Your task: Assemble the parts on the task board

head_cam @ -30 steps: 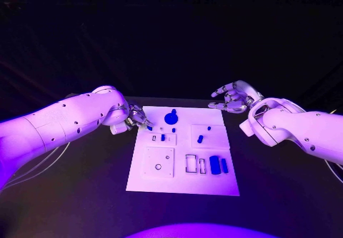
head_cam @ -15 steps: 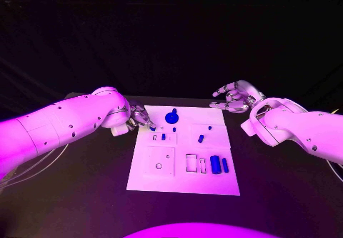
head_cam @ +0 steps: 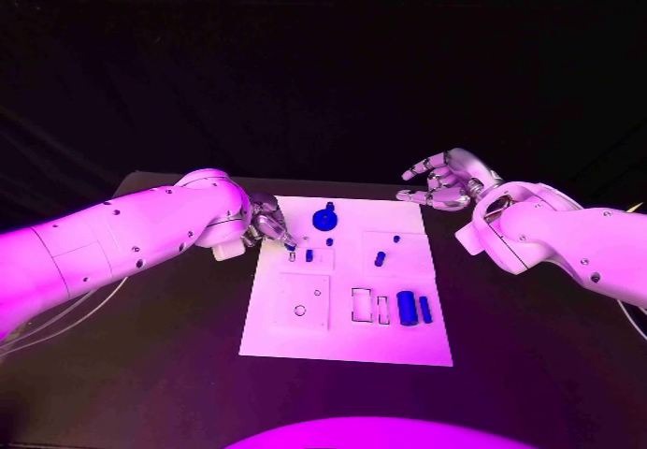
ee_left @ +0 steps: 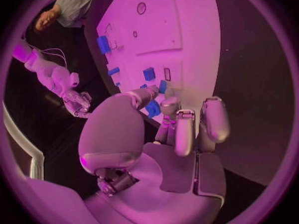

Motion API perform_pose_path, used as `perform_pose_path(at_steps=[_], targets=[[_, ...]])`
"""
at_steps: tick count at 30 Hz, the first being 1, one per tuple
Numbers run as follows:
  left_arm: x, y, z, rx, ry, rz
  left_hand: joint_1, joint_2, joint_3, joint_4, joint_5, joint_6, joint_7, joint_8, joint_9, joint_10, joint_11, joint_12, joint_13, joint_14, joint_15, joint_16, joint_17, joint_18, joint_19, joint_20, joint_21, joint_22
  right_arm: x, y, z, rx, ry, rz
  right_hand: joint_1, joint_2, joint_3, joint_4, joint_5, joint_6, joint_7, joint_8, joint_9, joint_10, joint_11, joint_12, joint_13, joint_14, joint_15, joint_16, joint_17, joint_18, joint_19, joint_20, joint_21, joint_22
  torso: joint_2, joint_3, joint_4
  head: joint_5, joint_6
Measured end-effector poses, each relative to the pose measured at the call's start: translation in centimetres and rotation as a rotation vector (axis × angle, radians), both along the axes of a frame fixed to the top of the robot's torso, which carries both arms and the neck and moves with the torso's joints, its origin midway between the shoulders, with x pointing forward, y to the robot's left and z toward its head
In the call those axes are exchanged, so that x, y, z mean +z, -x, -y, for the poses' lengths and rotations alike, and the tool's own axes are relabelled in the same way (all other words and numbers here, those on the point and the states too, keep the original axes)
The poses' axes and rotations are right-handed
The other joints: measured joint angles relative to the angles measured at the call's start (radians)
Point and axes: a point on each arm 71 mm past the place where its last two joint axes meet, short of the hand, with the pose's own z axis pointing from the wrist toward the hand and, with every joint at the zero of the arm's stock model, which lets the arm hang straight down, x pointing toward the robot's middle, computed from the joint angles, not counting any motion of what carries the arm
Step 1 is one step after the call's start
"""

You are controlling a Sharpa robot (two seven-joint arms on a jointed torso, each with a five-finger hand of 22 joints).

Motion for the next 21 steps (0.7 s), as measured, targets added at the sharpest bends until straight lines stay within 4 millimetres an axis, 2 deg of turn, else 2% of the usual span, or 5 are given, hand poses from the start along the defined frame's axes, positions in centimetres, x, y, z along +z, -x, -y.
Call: perform_pose_path(at_steps=[2, 3, 6, 7, 21], targets=[[-0.21, 0.16, 0.00, -0.002, -0.003, -0.004, -0.005, -0.005, 0.004, -0.004, 0.011, 0.000, 0.000, 0.000, 0.000, 0.000, 0.000, 0.000, 0.006, 0.000, 0.000, 0.000, 0.000, 0.000, 0.000, 0.000, 0.000, 0.001, 0.00, 0.00, 0.02, 0.000, 0.000, 0.000, 0.000, 0.000, 0.000, 0.000, 0.000, 0.000, 0.000, 0.000, 0.000, 0.000, 0.000, 0.000, 0.000, 0.000, 0.000, 0.000, 0.000, 0.000, 0.000, 0.000, 0.000, 0.000, 0.000, 0.0000, -0.0001, 0.000, -0.001], [-0.28, 0.21, 0.00, -0.002, -0.004, -0.006, -0.005, -0.005, 0.018, -0.018, 0.011, 0.000, 0.000, 0.000, 0.000, 0.000, 0.000, 0.000, 0.007, 0.000, 0.000, 0.000, 0.000, 0.000, 0.000, 0.000, 0.000, 0.001, 0.00, 0.00, 0.03, -0.001, 0.000, 0.000, 0.000, 0.000, 0.000, 0.000, 0.000, 0.000, 0.000, 0.000, 0.000, 0.000, 0.000, 0.000, 0.000, 0.000, 0.000, 0.000, 0.000, 0.000, 0.000, 0.000, 0.000, 0.000, 0.000, 0.0000, -0.0002, 0.001, -0.002], [-0.45, 0.35, -0.03, -0.002, -0.008, -0.011, -0.011, -0.011, 0.018, -0.018, 0.012, 0.000, 0.000, 0.000, 0.000, 0.000, 0.000, 0.004, 0.007, 0.000, 0.000, 0.000, 0.000, 0.000, 0.000, 0.000, 0.000, 0.003, 0.00, 0.00, 0.05, -0.001, 0.000, 0.000, 0.000, 0.000, 0.000, 0.000, 0.000, 0.000, 0.000, 0.000, 0.000, 0.000, 0.000, 0.000, 0.000, 0.000, 0.000, 0.000, 0.000, 0.000, 0.000, 0.000, 0.000, 0.000, 0.000, 0.0003, -0.0001, 0.001, -0.004], [-0.49, 0.37, -0.05, -0.001, -0.010, -0.012, -0.021, -0.003, 0.018, -0.018, 0.017, 0.001, -0.001, 0.000, 0.000, 0.003, -0.003, 0.005, 0.007, 0.000, 0.000, 0.000, 0.000, 0.000, 0.000, 0.000, 0.000, 0.003, 0.00, 0.00, 0.05, -0.001, 0.000, 0.000, 0.000, 0.000, 0.000, 0.000, 0.000, 0.000, 0.000, 0.000, 0.000, 0.000, 0.000, 0.000, 0.000, 0.000, 0.000, 0.000, 0.000, 0.000, 0.000, 0.000, 0.000, 0.000, 0.000, 0.0003, 0.0000, 0.001, -0.004], [-0.92, 0.58, -0.21, 0.008, -0.023, -0.029, -0.025, -0.007, 0.025, -0.025, 0.018, 0.002, -0.002, 0.000, 0.000, 0.010, -0.004, 0.012, 0.014, 0.000, 0.000, 0.000, 0.000, 0.000, 0.009, 0.002, 0.000, 0.008, -0.01, 0.02, 0.05, -0.001, 0.000, 0.000, 0.000, 0.000, 0.000, 0.000, 0.000, 0.000, 0.000, 0.000, 0.000, 0.000, 0.000, 0.000, 0.000, 0.000, 0.000, 0.000, 0.000, 0.000, 0.000, 0.000, 0.000, 0.000, 0.000, 0.0013, -0.0008, 0.003, -0.005]])
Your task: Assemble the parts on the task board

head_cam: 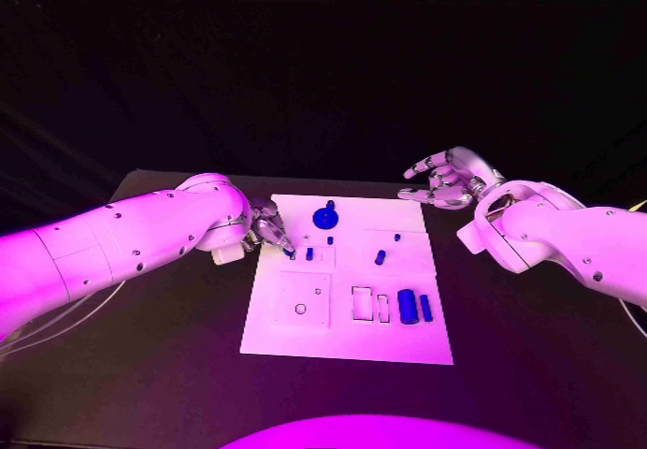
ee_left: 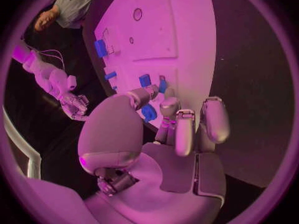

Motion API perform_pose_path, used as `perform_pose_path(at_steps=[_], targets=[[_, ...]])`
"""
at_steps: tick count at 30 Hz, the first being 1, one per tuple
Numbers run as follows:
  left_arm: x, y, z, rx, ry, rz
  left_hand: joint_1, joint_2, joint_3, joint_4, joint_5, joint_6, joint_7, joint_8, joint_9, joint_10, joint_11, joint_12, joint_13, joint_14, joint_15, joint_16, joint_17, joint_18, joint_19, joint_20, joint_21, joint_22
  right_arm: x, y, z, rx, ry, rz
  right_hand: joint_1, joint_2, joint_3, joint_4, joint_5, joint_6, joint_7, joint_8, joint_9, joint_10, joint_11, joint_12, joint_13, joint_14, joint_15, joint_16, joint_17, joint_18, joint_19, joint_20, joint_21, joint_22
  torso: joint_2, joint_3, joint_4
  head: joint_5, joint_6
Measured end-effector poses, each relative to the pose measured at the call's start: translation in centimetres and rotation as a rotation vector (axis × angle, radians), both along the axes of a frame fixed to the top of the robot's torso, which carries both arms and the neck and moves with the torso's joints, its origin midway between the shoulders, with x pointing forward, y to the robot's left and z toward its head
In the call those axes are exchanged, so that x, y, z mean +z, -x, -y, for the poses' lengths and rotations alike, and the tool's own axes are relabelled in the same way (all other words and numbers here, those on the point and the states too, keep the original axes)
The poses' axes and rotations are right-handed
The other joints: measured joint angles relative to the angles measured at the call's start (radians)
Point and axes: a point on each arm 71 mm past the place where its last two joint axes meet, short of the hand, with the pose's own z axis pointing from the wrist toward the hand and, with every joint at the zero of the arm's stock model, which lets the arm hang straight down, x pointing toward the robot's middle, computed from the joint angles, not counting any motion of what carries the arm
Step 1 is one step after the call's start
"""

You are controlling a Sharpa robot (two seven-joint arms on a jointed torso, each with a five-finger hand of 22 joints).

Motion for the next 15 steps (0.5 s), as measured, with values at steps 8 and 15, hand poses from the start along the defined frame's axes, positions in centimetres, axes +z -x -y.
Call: perform_pose_path(at_steps=[8, 15], targets=[[-0.25, 0.03, 0.07, -0.003, -0.006, -0.008, 0.000, 0.000, 0.000, 0.000, 0.011, 0.000, 0.000, 0.000, 0.000, 0.000, 0.000, 0.000, 0.000, 0.000, 0.000, 0.000, 0.000, 0.000, 0.005, -0.005, 0.000, 0.000, -0.01, 0.00, 0.00, 0.000, 0.000, 0.000, 0.000, 0.000, 0.000, 0.000, 0.000, 0.000, 0.000, 0.000, 0.000, 0.000, 0.000, 0.000, 0.000, 0.000, 0.000, 0.000, 0.000, 0.000, 0.000, 0.000, 0.000, 0.000, 0.000, 0.0001, -0.0002, -0.001, -0.001], [-0.36, 0.08, 0.13, -0.008, -0.009, -0.016, 0.000, 0.000, 0.000, 0.000, 0.012, 0.000, 0.000, 0.000, 0.000, 0.000, 0.000, 0.000, 0.000, 0.000, 0.000, 0.000, 0.000, 0.000, 0.005, -0.005, 0.000, 0.000, -0.01, 0.00, 0.00, 0.001, 0.000, 0.000, 0.000, 0.000, 0.000, 0.000, 0.000, 0.000, 0.000, 0.000, 0.000, 0.000, 0.000, 0.000, 0.000, 0.000, 0.000, 0.000, 0.000, 0.000, 0.000, 0.000, 0.000, 0.000, 0.000, 0.0000, -0.0003, -0.002, -0.003]])
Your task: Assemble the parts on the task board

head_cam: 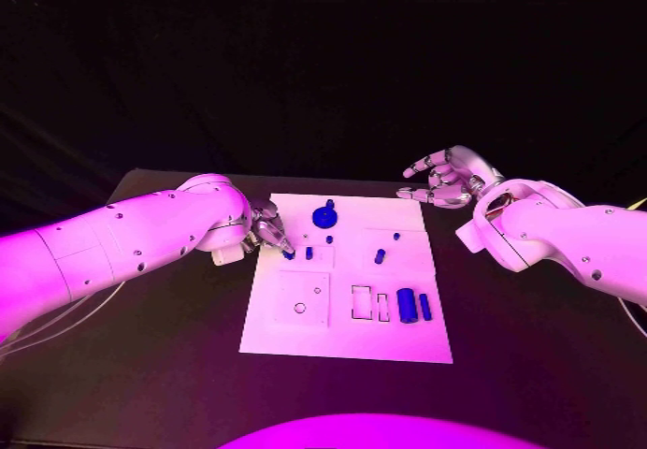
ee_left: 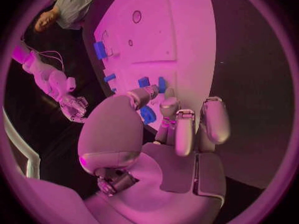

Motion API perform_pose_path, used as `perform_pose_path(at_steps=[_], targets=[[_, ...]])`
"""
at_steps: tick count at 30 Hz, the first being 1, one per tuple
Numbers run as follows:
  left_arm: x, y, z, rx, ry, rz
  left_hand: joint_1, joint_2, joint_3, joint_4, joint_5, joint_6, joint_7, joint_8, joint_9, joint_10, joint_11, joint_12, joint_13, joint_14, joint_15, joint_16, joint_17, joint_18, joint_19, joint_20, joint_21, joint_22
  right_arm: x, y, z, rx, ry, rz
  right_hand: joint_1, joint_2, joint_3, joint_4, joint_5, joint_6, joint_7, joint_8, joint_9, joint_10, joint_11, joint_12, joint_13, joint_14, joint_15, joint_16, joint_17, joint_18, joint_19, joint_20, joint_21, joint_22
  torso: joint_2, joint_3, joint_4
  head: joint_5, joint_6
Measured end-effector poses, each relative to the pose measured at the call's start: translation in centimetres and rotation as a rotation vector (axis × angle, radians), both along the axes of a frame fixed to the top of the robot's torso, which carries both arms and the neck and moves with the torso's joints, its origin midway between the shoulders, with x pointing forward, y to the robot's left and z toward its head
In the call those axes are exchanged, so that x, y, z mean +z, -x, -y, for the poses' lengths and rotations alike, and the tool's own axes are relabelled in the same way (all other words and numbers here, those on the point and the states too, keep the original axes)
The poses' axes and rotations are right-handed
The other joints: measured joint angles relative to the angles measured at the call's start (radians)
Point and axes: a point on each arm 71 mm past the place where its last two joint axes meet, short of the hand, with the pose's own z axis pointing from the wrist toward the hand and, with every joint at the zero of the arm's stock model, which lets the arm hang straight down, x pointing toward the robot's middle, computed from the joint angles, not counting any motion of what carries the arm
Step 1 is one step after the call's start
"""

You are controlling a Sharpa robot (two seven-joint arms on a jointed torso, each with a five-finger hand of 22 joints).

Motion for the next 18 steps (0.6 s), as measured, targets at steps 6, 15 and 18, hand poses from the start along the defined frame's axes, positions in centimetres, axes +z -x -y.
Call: perform_pose_path(at_steps=[6, 15, 18], targets=[[-0.04, 0.04, 0.04, -0.003, 0.000, -0.006, 0.000, 0.000, 0.000, 0.000, 0.000, 0.000, 0.000, 0.000, 0.000, 0.000, 0.000, 0.004, 0.000, 0.000, 0.000, 0.000, 0.000, 0.000, 0.000, 0.000, 0.000, 0.001, 0.00, 0.00, 0.01, 0.000, 0.000, 0.000, 0.000, 0.000, 0.000, 0.000, 0.000, 0.000, 0.000, 0.000, 0.000, 0.000, 0.000, 0.000, 0.000, 0.000, 0.000, 0.000, 0.000, 0.000, 0.000, 0.000, 0.000, 0.000, 0.000, 0.0000, 0.0003, 0.000, -0.001], [-0.08, 0.05, 0.14, 0.004, 0.009, -0.006, 0.000, 0.000, 0.000, 0.000, 0.009, 0.000, 0.000, 0.000, 0.000, 0.005, -0.002, 0.004, 0.001, 0.000, 0.000, 0.000, 0.000, 0.000, 0.000, 0.000, 0.000, 0.001, 0.00, -0.01, -0.01, 0.000, 0.000, 0.000, 0.000, 0.000, 0.000, 0.000, 0.000, 0.000, 0.000, 0.000, 0.000, 0.000, 0.000, 0.000, 0.000, 0.000, 0.000, 0.000, 0.000, 0.000, 0.000, 0.000, 0.000, 0.000, 0.000, -0.0005, 0.0002, -0.001, 0.000], [-0.11, 0.09, 0.09, 0.010, 0.018, -0.010, 0.000, 0.000, 0.000, 0.000, 0.011, 0.001, -0.001, 0.000, 0.001, 0.005, -0.002, 0.005, 0.001, 0.000, 0.000, 0.000, 0.000, 0.000, 0.000, 0.000, 0.000, 0.001, 0.00, -0.01, -0.01, 0.000, 0.000, 0.000, 0.000, 0.000, 0.000, 0.000, 0.000, 0.000, 0.000, 0.000, 0.000, 0.000, 0.000, 0.000, 0.000, 0.000, 0.000, 0.000, 0.000, 0.000, 0.000, 0.000, 0.000, 0.000, 0.000, -0.0004, -0.0002, -0.001, 0.001]])
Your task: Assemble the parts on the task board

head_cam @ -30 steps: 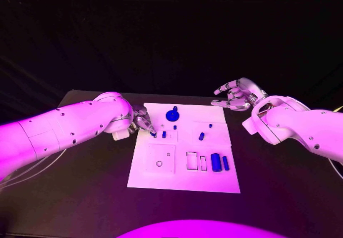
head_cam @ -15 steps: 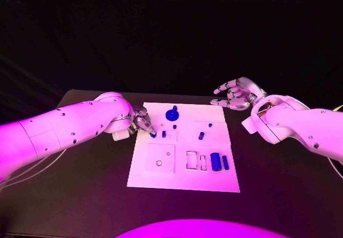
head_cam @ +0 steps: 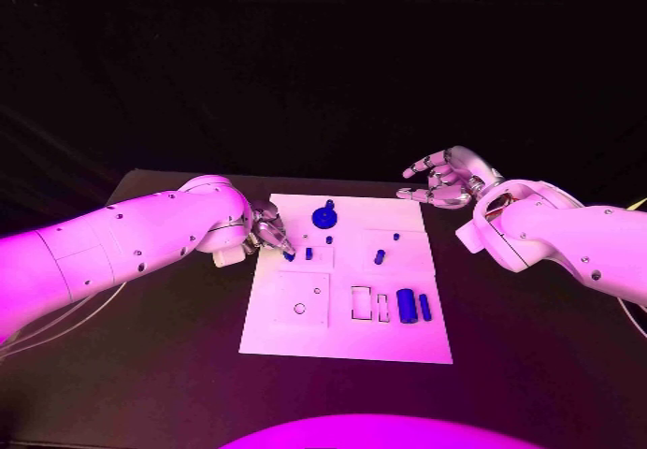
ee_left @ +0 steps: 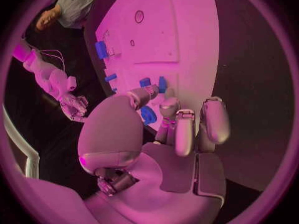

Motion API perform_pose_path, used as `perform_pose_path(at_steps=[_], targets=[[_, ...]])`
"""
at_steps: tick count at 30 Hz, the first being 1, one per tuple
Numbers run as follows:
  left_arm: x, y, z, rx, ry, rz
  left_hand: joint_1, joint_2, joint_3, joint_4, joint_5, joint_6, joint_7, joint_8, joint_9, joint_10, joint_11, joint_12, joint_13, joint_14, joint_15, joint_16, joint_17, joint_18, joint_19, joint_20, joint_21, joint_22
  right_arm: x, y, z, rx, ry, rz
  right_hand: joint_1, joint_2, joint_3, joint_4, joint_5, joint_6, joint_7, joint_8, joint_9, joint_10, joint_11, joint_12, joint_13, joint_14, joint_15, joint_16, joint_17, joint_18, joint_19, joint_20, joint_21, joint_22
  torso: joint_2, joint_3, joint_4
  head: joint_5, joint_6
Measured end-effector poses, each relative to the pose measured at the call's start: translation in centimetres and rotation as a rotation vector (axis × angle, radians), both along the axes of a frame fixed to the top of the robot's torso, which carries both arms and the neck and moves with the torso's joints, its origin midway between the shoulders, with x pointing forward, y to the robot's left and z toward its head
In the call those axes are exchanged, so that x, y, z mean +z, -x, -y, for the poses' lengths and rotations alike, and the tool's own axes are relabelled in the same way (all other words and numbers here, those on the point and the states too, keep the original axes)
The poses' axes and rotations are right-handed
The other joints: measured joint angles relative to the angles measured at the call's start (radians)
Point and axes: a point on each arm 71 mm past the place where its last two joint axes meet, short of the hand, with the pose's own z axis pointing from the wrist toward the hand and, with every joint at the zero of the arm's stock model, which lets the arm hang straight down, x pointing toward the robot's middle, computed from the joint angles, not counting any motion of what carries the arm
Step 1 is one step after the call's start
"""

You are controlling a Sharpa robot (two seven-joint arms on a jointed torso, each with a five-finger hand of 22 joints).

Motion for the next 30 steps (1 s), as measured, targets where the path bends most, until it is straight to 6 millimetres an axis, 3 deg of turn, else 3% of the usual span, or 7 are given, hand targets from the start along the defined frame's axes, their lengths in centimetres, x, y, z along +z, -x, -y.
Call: perform_pose_path(at_steps=[30], targets=[[0.4, 0.9, -1.1, 0.123, 0.115, 0.080, -0.005, -0.005, 0.000, 0.000, 0.000, 0.001, -0.001, 0.000, 0.001, 0.003, -0.002, 0.008, 0.017, 0.000, -0.001, 0.000, 0.000, 0.000, 0.000, 0.000, 0.011, 0.020, 0.0, 0.0, 0.2, -0.002, 0.000, 0.002, 0.000, 0.000, 0.000, 0.000, 0.000, 0.000, 0.000, 0.000, 0.000, 0.000, 0.000, 0.000, 0.000, 0.000, 0.000, 0.000, 0.000, 0.000, 0.000, 0.000, 0.000, 0.000, -0.001, 0.0006, 0.0020, 0.002, -0.003]])
